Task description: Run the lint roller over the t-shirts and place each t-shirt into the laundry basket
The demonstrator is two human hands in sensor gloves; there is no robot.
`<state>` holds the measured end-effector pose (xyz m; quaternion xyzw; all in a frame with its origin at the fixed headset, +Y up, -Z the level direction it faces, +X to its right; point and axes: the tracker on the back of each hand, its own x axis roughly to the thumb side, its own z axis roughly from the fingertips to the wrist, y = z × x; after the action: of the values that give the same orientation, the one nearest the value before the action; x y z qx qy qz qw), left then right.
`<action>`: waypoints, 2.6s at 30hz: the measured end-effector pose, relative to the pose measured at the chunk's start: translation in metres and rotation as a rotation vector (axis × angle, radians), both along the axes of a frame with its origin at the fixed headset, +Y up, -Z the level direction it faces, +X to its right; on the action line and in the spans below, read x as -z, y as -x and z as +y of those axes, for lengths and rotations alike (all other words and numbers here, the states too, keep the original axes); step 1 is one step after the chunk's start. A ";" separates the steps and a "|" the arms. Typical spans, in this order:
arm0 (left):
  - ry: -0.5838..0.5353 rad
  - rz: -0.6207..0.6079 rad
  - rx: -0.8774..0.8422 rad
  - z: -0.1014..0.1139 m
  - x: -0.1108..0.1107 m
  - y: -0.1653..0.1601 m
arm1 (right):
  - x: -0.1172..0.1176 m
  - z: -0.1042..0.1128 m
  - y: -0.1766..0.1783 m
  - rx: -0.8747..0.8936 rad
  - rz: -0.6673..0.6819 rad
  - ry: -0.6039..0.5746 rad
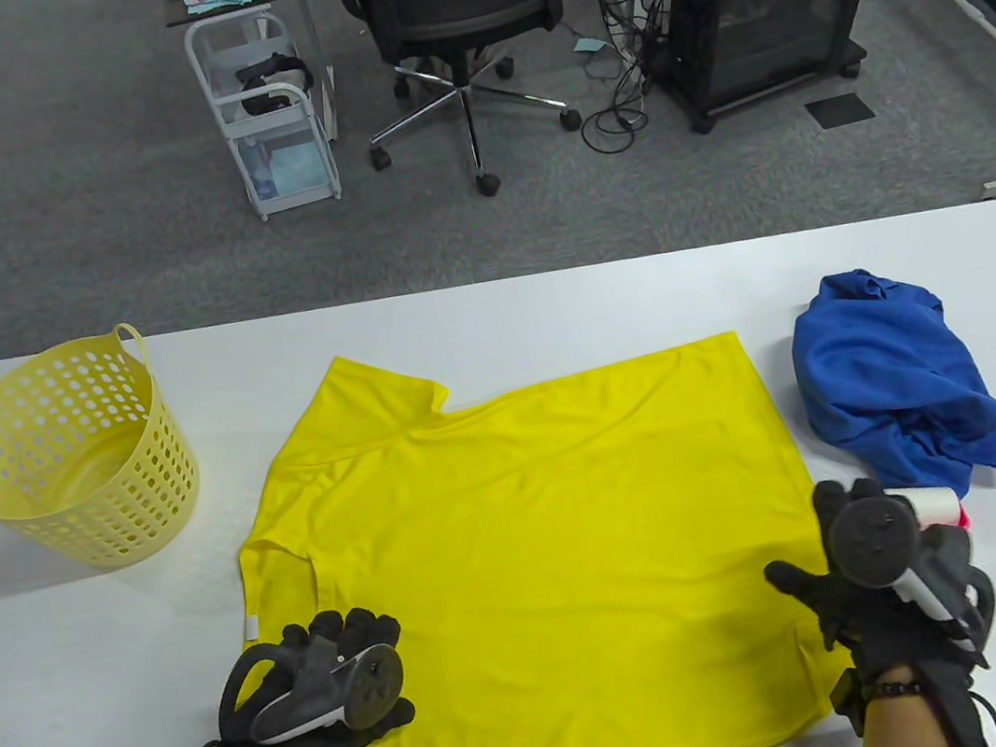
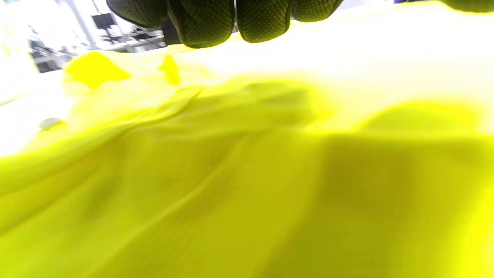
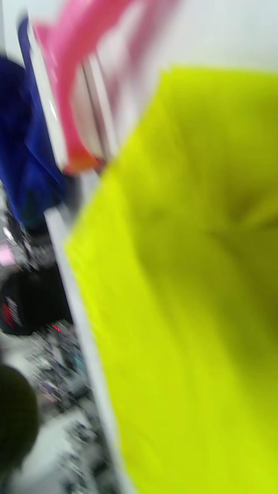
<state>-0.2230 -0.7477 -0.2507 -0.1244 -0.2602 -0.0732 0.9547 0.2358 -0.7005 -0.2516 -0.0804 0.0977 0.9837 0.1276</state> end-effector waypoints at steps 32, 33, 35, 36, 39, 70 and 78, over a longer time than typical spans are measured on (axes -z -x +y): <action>-0.103 0.345 -0.201 0.014 0.076 -0.023 | 0.020 -0.034 0.043 -0.045 0.150 0.122; -0.127 0.382 -0.350 0.027 0.074 -0.007 | 0.020 -0.034 0.042 -0.041 0.148 0.124; -0.208 0.421 -0.615 0.052 0.067 0.017 | 0.021 -0.034 0.041 -0.036 0.142 0.123; -0.293 0.419 -0.794 0.069 0.060 0.031 | 0.021 -0.034 0.040 -0.032 0.139 0.123; -0.456 0.327 -1.243 0.098 0.043 0.052 | 0.022 -0.034 0.038 -0.023 0.131 0.125; 0.053 0.151 0.027 -0.012 0.062 -0.080 | 0.025 -0.040 0.034 -0.003 0.115 0.168; -0.558 0.237 0.234 0.061 0.065 -0.015 | 0.026 -0.041 0.036 -0.004 0.122 0.161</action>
<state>-0.2085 -0.6871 -0.3159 0.1056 -0.1009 -0.2359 0.9607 0.2000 -0.7411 -0.2779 -0.0304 0.1838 0.9760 0.1128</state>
